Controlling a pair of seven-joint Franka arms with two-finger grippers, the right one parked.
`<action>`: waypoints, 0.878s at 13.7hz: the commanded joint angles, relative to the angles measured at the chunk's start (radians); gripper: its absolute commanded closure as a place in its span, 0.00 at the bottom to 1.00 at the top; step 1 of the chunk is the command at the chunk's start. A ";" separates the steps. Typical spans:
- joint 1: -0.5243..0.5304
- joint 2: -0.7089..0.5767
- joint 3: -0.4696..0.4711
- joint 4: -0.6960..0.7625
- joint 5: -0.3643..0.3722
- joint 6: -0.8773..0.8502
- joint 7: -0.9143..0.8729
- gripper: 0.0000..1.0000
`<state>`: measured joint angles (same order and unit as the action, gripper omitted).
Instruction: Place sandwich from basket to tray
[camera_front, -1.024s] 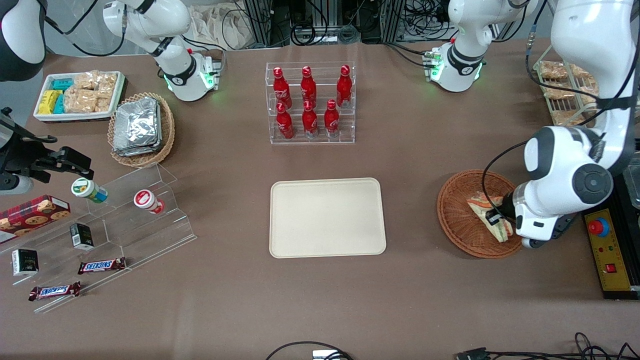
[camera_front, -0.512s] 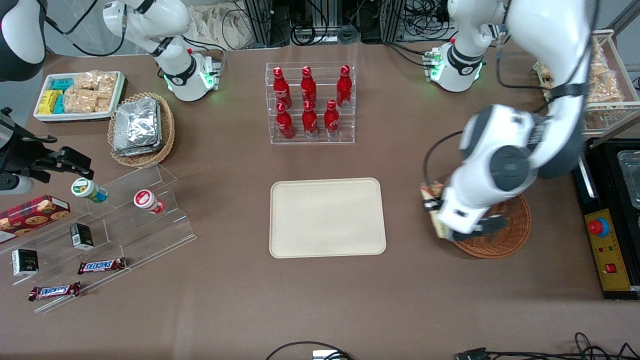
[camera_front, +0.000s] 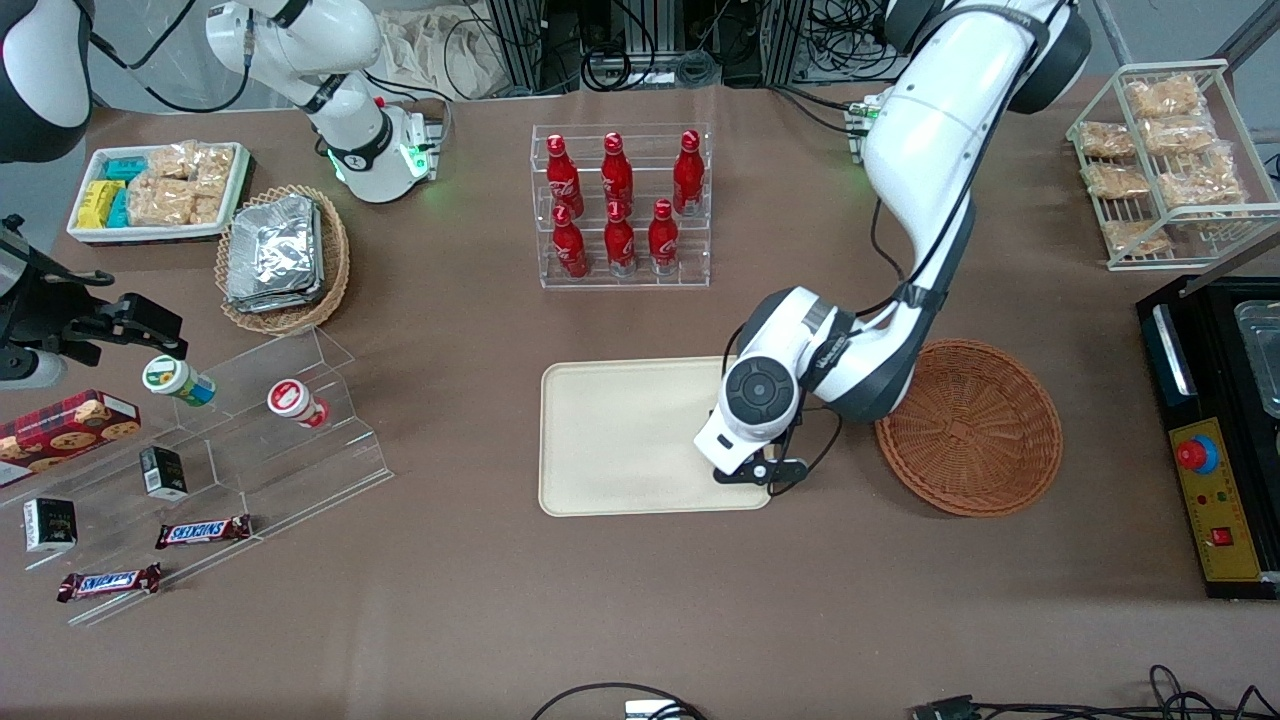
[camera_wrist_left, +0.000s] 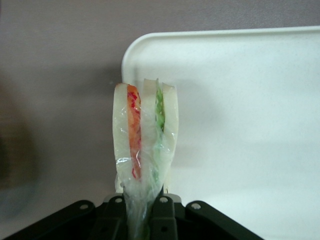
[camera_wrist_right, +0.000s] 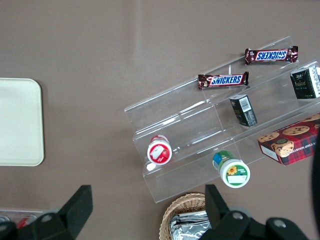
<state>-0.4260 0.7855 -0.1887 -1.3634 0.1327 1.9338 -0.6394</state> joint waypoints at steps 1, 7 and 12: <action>-0.029 0.021 0.008 0.041 0.007 0.002 0.010 0.99; -0.062 0.050 0.008 0.038 -0.002 0.004 -0.005 0.00; -0.046 -0.046 0.020 0.040 -0.002 -0.032 -0.003 0.00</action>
<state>-0.4767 0.8062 -0.1817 -1.3233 0.1322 1.9419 -0.6385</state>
